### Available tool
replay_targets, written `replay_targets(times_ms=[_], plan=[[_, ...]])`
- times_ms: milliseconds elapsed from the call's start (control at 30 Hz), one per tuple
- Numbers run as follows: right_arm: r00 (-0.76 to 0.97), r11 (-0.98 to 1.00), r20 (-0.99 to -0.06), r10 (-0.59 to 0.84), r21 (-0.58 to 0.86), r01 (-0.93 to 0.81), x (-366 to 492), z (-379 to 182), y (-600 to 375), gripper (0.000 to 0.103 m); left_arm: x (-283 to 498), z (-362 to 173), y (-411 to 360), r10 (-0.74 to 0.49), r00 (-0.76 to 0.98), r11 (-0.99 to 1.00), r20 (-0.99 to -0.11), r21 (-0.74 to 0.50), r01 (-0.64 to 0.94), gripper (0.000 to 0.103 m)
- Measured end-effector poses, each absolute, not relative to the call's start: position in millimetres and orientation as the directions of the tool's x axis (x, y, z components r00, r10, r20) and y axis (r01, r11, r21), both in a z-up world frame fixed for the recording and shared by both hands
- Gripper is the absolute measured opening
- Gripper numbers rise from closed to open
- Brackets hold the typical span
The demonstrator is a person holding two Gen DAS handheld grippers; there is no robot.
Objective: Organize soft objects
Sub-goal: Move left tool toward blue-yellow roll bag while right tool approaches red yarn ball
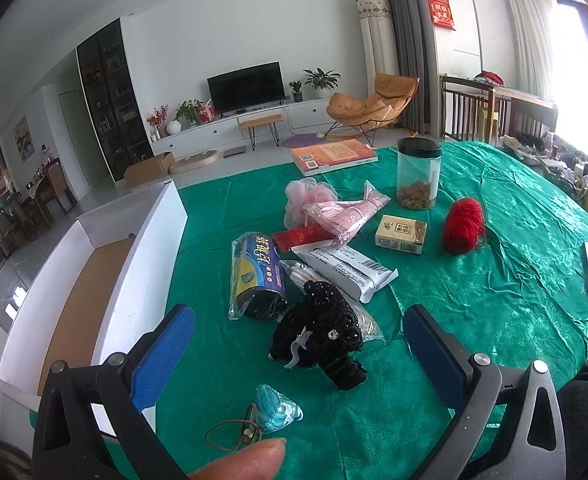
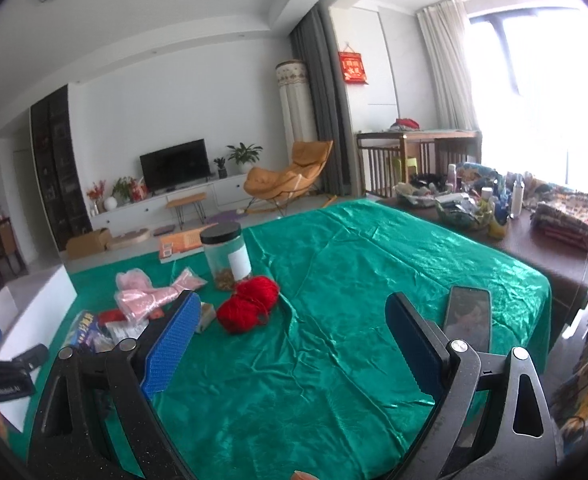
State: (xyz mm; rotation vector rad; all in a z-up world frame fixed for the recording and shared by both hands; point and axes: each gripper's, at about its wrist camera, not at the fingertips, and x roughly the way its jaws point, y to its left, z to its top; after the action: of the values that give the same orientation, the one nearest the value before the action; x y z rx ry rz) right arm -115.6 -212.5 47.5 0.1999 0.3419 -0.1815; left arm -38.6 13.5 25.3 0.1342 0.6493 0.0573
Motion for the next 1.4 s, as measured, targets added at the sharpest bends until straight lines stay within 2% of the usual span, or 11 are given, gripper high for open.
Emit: replay_targets(times_ms=[200,433,633,700,933,1300,1400], plan=[[0.931,0.976,-0.353,-0.095,0.154,0.157,-87,56,-183,0.095,-27,17,12,0.105,0.784,0.989,-0.611,0.149,-0.016,0.103],[0.868,0.975,-0.494,-0.054,0.162,0.153,-21,-2,-169,0.095,4,-2,20,0.136,0.743,0.988,-0.655,0.147,-0.051,0.103],[0.81,0.973,-0.573,-0.121,0.094,0.212,12,-55,-173,0.095,31,-19,32,0.162,0.7,0.985,-0.696,0.156,-0.073,0.103],[0.786,0.964,-0.609,-0.107,0.13,0.232,16,-63,-180,0.095,38,-24,35,0.183,0.693,0.981,-0.697,0.172,-0.087,0.103],[0.772,0.935,-0.63,-0.08,0.22,0.277,16,-71,-199,0.095,53,-30,41,0.196,0.682,0.979,-0.704,0.181,-0.094,0.103],[0.756,0.941,-0.647,-0.097,0.189,0.282,20,-72,-192,0.095,56,-34,45,0.191,0.674,0.979,-0.713,0.188,-0.078,0.103],[0.752,0.939,-0.653,-0.095,0.192,0.285,21,-73,-193,0.095,49,-29,57,0.145,0.69,0.988,-0.709,0.138,-0.066,0.103]])
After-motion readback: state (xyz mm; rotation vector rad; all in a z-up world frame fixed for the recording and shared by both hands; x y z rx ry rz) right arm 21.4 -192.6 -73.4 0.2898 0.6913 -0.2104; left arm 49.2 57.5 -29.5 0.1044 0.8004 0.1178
